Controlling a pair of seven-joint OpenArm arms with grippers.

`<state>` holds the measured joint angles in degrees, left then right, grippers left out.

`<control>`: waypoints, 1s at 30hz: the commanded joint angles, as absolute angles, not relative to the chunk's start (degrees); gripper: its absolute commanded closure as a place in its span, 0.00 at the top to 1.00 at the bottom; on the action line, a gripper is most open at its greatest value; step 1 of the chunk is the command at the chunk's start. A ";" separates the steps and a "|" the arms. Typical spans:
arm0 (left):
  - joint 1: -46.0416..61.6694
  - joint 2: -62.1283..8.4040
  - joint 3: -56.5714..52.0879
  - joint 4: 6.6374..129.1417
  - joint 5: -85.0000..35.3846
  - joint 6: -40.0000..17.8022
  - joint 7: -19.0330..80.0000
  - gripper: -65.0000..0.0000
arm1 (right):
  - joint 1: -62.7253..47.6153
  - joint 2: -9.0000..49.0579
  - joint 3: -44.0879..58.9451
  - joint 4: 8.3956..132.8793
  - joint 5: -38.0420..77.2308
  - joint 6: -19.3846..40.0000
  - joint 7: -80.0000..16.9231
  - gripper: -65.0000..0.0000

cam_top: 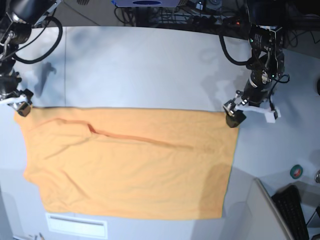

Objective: Layout the t-shirt on the table in an organized manner, then fold the t-shirt properly
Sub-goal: 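Lower the folded edge onto the shirt and open both grippers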

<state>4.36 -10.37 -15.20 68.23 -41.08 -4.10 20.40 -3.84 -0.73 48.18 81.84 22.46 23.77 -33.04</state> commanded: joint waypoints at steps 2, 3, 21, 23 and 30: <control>3.03 -11.12 -15.52 66.77 -41.45 -4.44 19.30 0.93 | -2.68 -0.75 49.27 80.84 23.34 23.96 -31.96 0.52; 2.15 -11.12 -15.43 65.80 -41.45 -4.44 19.30 0.93 | -2.59 -0.75 49.54 79.96 23.34 23.96 -31.96 0.52; -4.00 -11.03 -15.43 55.52 -41.36 -4.62 19.38 0.00 | 10.07 3.82 58.42 55.34 23.43 24.22 -31.52 0.59; -4.00 -11.03 -15.43 55.34 -41.36 -4.62 19.38 0.00 | 11.03 4.79 58.51 52.79 23.43 23.96 -30.55 0.58; -4.00 -11.21 -15.43 55.34 -41.36 -4.62 19.38 0.00 | 10.86 4.88 58.51 50.77 23.43 23.96 -26.51 0.58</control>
